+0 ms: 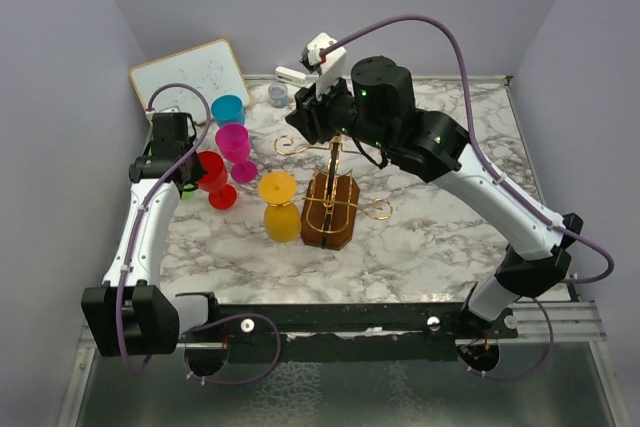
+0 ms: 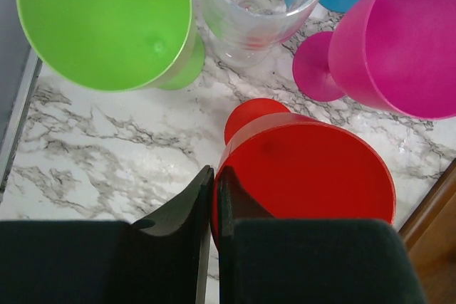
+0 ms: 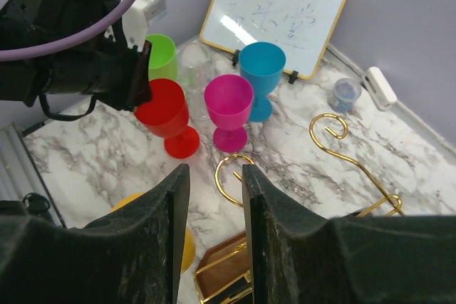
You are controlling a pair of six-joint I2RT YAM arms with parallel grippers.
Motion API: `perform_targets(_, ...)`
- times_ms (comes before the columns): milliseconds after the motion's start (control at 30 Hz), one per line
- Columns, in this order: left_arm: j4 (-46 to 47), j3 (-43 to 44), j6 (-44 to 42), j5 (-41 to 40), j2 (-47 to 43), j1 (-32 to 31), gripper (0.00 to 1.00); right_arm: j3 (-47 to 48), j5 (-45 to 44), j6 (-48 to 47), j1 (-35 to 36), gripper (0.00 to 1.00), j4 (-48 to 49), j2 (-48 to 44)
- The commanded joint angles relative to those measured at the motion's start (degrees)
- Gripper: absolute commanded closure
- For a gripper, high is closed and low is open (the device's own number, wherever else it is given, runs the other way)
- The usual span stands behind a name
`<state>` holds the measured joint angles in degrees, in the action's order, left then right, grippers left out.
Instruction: Take the wine glass off the wine glass rack
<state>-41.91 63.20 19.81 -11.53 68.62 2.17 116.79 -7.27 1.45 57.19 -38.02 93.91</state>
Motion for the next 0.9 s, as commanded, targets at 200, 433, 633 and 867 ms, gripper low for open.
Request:
perform_targets(200, 4.8, -1.4, 0.7, 0.7, 3.3, 0.6, 0.86, 3.8, 21.5, 10.1, -8.1, 0.63, -5.9, 1.5)
perform_targets(433, 5.3, -1.6, 1.0, 0.1, 3.4, 0.8, 0.73, 5.1, 36.9, 13.1, -10.7, 0.58, -9.4, 5.1)
perform_targets(633, 4.1, 1.0, 1.4, 0.9, -0.5, 0.8, 0.66, 1.7, 47.5, 13.3, -10.7, 0.58, -10.7, 6.5)
perform_targets(867, 5.7, 3.2, 3.6, 1.6, -10.8, 0.8, 0.61, -0.2, 48.3, 12.3, -10.7, 0.58, -13.3, 6.0)
